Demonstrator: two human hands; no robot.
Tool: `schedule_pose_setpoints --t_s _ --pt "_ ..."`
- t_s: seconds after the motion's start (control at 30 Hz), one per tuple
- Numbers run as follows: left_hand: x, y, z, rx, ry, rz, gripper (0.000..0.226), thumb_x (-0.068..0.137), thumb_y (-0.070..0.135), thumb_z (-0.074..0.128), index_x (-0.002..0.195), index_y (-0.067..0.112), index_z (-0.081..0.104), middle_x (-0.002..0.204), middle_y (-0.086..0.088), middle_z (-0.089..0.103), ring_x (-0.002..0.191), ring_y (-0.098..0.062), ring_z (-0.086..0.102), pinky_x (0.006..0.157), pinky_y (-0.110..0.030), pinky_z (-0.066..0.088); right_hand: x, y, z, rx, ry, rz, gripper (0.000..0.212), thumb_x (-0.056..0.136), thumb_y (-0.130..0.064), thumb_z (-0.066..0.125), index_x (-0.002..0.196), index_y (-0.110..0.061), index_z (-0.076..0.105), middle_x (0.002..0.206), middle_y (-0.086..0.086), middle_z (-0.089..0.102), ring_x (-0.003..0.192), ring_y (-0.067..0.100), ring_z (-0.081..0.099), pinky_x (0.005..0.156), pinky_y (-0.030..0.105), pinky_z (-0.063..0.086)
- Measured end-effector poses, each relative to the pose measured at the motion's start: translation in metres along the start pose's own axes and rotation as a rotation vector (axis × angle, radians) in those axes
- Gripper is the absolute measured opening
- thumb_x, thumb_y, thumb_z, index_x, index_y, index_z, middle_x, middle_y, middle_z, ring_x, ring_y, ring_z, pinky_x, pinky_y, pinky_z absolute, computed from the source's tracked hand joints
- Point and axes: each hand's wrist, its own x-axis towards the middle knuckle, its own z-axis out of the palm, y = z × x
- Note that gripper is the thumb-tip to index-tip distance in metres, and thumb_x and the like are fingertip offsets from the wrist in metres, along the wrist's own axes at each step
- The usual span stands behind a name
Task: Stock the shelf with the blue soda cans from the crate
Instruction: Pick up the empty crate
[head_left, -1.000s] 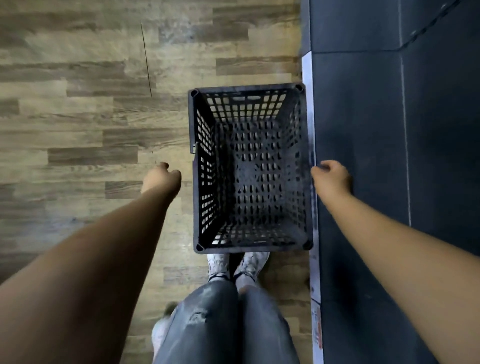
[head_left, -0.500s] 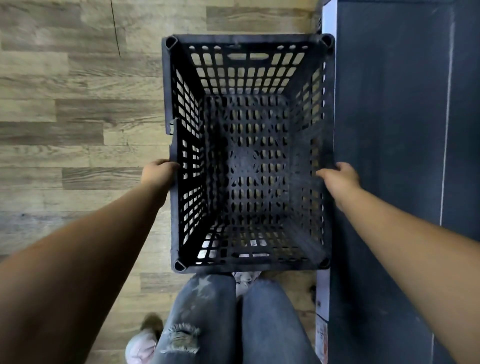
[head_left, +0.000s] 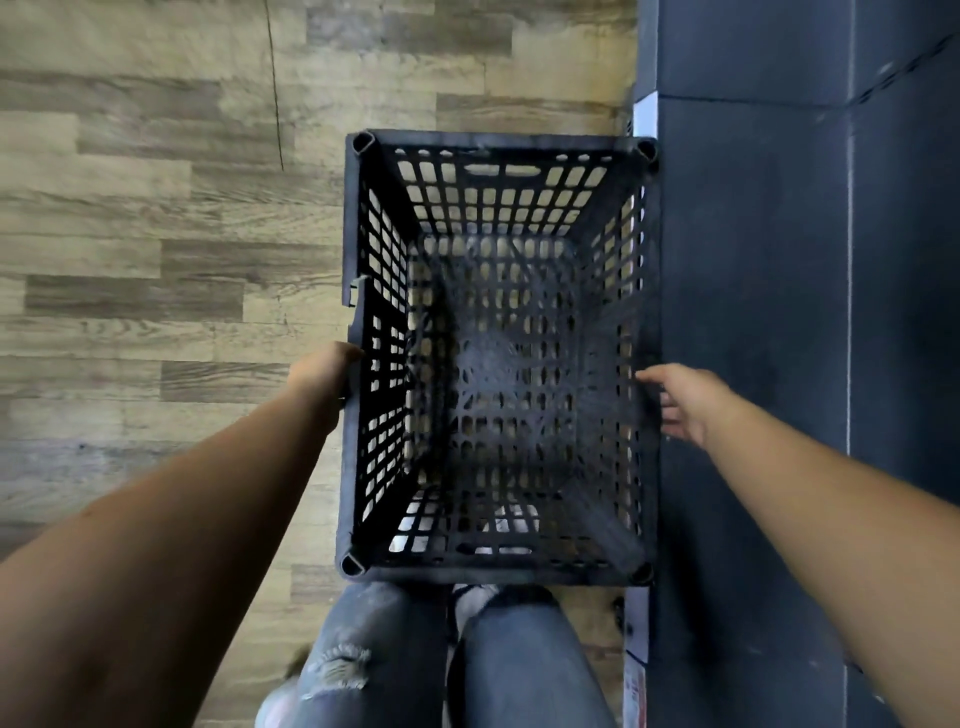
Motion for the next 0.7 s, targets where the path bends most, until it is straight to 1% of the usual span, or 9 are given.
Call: schedule_pose_setpoints --t_s 0.07,0.17,0.23,0.3,0.37,0.47,0.53,0.6,0.7 --pt "-0.016 0.011 -0.01 0.023 -0.03 0.022 0.012 0.085 0.012 0.053 0.096 0.007 0.055 0.09 -0.011 0.051 0.068 -0.02 0.049 0.06 -0.028 0.038 -0.017 -0.006 -0.005 -0.01 0.006 -0.005 0.039 0.088 -0.019 0.059 0.124 -0.007 0.054 0.112 0.013 0.06 0.092 0.026 0.058 0.061 0.028 0.044" --pt "-0.047 0.028 -0.03 0.081 -0.053 0.034 0.007 0.088 0.014 0.05 0.088 0.008 0.054 0.084 -0.011 0.052 0.064 -0.019 0.047 0.059 -0.026 0.036 -0.051 -0.016 -0.013 -0.048 0.015 -0.026 0.031 0.087 -0.019 0.06 0.116 -0.01 0.055 0.111 0.013 0.059 0.093 0.027 0.058 0.058 0.027 0.042" --pt "-0.071 0.039 -0.043 0.104 -0.062 0.033 0.009 0.089 0.014 0.048 0.092 0.007 0.053 0.08 -0.01 0.052 0.064 -0.02 0.048 0.058 -0.025 0.036 -0.077 -0.023 -0.02 -0.066 0.01 -0.029 0.034 0.086 -0.02 0.061 0.117 -0.01 0.054 0.11 0.013 0.06 0.1 0.029 0.058 0.059 0.028 0.044" --pt "-0.098 0.054 -0.058 0.125 -0.081 0.01 0.011 0.091 0.015 0.045 0.087 0.007 0.051 0.075 -0.008 0.049 0.063 -0.02 0.046 0.058 -0.025 0.035 -0.106 -0.03 -0.027 -0.081 -0.012 -0.046 0.028 0.087 -0.02 0.061 0.112 -0.011 0.053 0.096 0.011 0.059 0.087 0.027 0.058 0.058 0.027 0.041" --pt "-0.124 0.073 -0.072 0.141 -0.121 -0.036 0.019 0.094 0.015 0.039 0.079 0.008 0.047 0.074 -0.007 0.046 0.063 -0.019 0.044 0.059 -0.026 0.035 -0.131 -0.039 -0.034 -0.106 -0.032 -0.067 0.023 0.089 -0.02 0.06 0.105 -0.01 0.049 0.078 0.006 0.05 0.067 0.02 0.048 0.055 0.027 0.037" --pt "-0.16 0.103 -0.088 0.152 -0.171 -0.049 0.027 0.097 0.016 0.033 0.076 0.007 0.047 0.074 -0.008 0.048 0.065 -0.02 0.046 0.062 -0.027 0.036 -0.161 -0.056 -0.046 -0.132 -0.024 -0.142 0.023 0.087 -0.021 0.062 0.102 -0.008 0.051 0.078 0.008 0.05 0.067 0.022 0.047 0.058 0.027 0.04" --pt "-0.175 0.118 -0.097 0.138 -0.176 -0.025 0.031 0.099 0.017 0.032 0.075 0.007 0.048 0.073 -0.008 0.049 0.064 -0.02 0.046 0.059 -0.027 0.036 -0.181 -0.07 -0.054 -0.145 -0.02 -0.185 0.016 0.086 -0.019 0.061 0.091 -0.006 0.054 0.077 0.009 0.051 0.066 0.024 0.048 0.058 0.027 0.04" --pt "-0.189 0.132 -0.106 0.143 -0.198 0.014 0.031 0.099 0.018 0.032 0.076 0.007 0.049 0.073 -0.009 0.049 0.063 -0.02 0.045 0.059 -0.028 0.034 -0.202 -0.083 -0.06 -0.164 -0.017 -0.222 0.021 0.088 -0.017 0.058 0.072 -0.01 0.046 0.066 0.006 0.041 0.055 0.02 0.037 0.051 0.027 0.032" --pt "-0.208 0.153 -0.123 0.187 -0.218 0.07 0.033 0.099 0.02 0.031 0.073 0.008 0.047 0.068 -0.008 0.045 0.058 -0.019 0.037 0.055 -0.028 0.027 -0.233 -0.107 -0.068 -0.183 0.019 -0.275 0.03 0.09 -0.014 0.055 0.065 -0.013 0.039 0.059 0.004 0.035 0.049 0.016 0.03 0.046 0.025 0.024"
